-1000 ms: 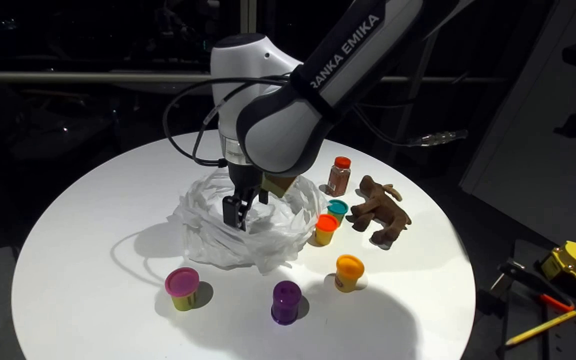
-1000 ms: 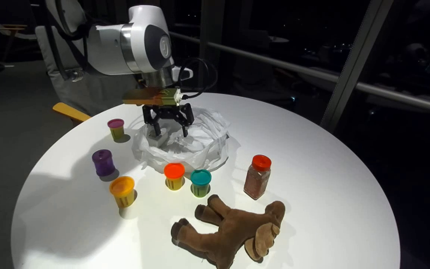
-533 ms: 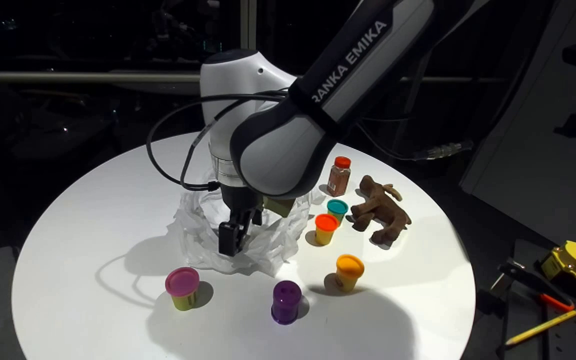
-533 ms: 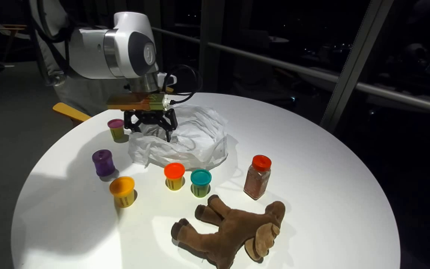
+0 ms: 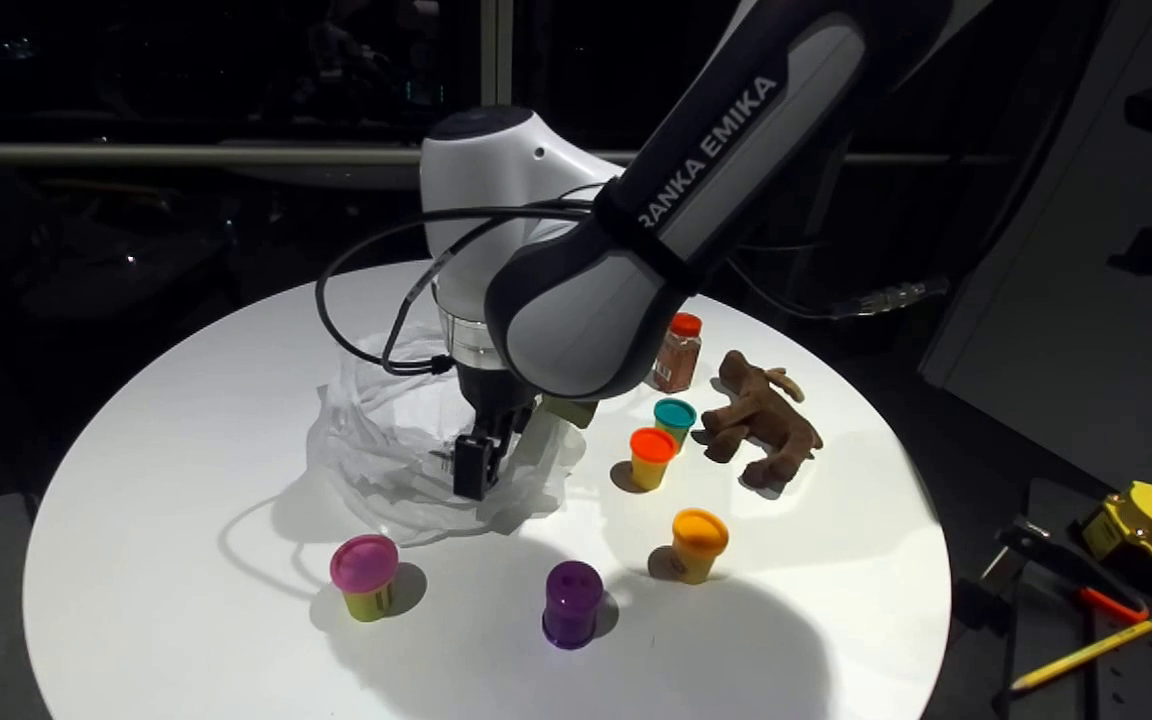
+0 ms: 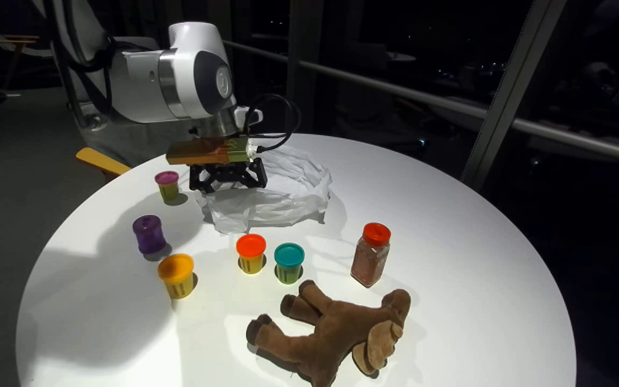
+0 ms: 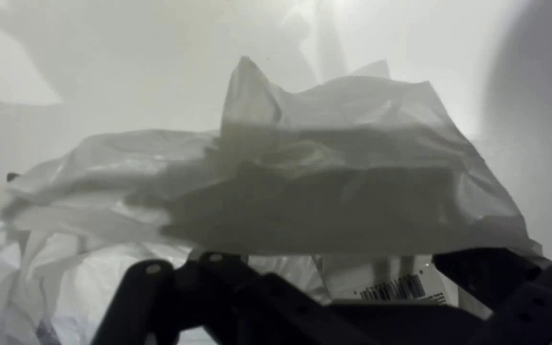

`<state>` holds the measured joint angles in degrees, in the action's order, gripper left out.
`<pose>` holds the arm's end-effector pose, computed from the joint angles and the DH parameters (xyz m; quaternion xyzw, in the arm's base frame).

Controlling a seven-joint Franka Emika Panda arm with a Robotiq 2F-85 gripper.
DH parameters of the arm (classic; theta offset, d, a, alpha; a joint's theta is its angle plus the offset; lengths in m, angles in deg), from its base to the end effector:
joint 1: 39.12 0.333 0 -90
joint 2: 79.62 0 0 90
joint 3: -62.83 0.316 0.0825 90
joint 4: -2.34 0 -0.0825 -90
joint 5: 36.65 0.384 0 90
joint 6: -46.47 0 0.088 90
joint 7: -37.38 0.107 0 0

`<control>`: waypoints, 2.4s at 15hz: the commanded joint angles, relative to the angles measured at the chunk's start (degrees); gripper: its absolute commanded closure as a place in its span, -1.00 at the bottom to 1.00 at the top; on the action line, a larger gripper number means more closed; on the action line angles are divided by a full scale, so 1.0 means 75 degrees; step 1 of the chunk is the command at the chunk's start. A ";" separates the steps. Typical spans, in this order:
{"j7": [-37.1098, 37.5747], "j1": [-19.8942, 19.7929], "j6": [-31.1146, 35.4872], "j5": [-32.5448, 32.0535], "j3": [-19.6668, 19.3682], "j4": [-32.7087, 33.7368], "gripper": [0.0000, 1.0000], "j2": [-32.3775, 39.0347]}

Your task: Remove the contents from the bag and put them on the table.

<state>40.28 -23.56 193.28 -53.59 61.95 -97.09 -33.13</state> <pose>0.6358 0.1718 0.1129 0.9702 0.2258 0.0205 0.0850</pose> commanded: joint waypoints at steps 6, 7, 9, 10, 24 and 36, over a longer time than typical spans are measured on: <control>-0.0302 -0.0017 0.0587 0.0052 0.0213 0.0248 -1.00 -0.0011; -0.0394 -0.0046 0.0575 0.0087 0.0308 0.0264 -1.00 -0.0022; -0.0615 -0.0130 0.0524 0.0189 0.0539 0.0347 -1.00 0.0002; -0.0687 -0.0136 0.0514 0.0218 0.0604 0.0382 -1.00 0.0022; -0.0824 -0.0119 0.0373 0.0166 0.0499 0.0904 -1.00 0.0438; -0.1199 -0.0282 0.0113 0.0273 0.0633 0.1335 -0.48 0.0782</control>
<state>33.51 -24.58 195.75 -52.93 65.53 -89.72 -28.26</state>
